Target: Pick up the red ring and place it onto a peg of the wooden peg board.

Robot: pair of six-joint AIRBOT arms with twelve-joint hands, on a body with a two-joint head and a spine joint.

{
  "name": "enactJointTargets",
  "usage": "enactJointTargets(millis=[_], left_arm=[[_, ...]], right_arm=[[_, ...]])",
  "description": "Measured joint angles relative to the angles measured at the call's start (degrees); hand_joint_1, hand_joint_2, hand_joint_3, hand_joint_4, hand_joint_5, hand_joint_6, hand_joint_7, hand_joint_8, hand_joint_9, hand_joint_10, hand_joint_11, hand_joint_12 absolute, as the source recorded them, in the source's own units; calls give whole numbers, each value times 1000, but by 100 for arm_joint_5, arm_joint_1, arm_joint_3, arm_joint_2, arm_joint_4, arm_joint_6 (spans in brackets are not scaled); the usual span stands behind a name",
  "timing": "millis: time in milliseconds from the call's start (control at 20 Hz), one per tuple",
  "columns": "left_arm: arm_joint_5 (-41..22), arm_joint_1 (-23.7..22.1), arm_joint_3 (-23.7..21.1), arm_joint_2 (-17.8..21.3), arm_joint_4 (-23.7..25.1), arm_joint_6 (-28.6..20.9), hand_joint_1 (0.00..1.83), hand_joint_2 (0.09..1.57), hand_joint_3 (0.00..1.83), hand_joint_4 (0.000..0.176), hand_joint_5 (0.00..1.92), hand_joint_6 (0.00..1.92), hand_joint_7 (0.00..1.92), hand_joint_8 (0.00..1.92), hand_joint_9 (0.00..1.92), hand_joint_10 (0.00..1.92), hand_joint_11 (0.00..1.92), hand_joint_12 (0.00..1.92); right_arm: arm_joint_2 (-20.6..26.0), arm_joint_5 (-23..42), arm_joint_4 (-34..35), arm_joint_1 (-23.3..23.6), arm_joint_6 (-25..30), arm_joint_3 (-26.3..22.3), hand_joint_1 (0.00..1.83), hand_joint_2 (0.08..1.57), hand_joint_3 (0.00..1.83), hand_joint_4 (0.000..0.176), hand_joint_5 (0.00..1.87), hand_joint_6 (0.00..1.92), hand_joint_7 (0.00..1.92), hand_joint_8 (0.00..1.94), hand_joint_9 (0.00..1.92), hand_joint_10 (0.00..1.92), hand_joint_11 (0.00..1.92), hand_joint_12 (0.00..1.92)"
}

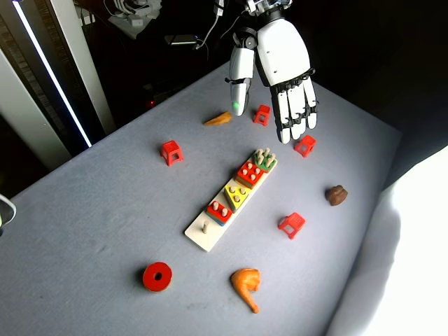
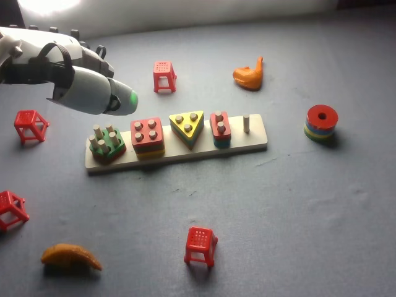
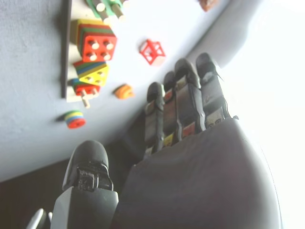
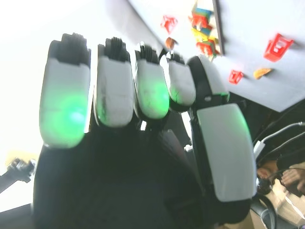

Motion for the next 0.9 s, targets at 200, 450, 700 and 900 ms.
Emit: enactJointTargets(millis=[200,450,700,900], left_arm=[[11,0,0,0,0,0,0,1288,8,0,212,6,174,7,128,7,0,244],[13,11,0,0,0,-2,0,1294,3,0,133,4,76,4,39,2,0,66],[4,11,0,-24,-2,-2,0,1288,0,0,154,13,102,17,66,14,9,46],[11,4,0,-24,0,0,0,1296,1,0,252,5,209,6,148,6,0,257]], right_arm=[[0,-184,24,-42,-105,-24,216,1116,8,0,212,1,188,2,128,3,0,236],[-7,-326,85,-42,-107,-24,79,945,0,82,24,0,9,0,2,0,0,4],[-393,-487,428,13,-138,190,174,692,0,173,617,16,0,0,0,0,0,0],[-817,-743,457,20,-144,597,349,688,0,173,792,5,0,0,0,0,0,0]])
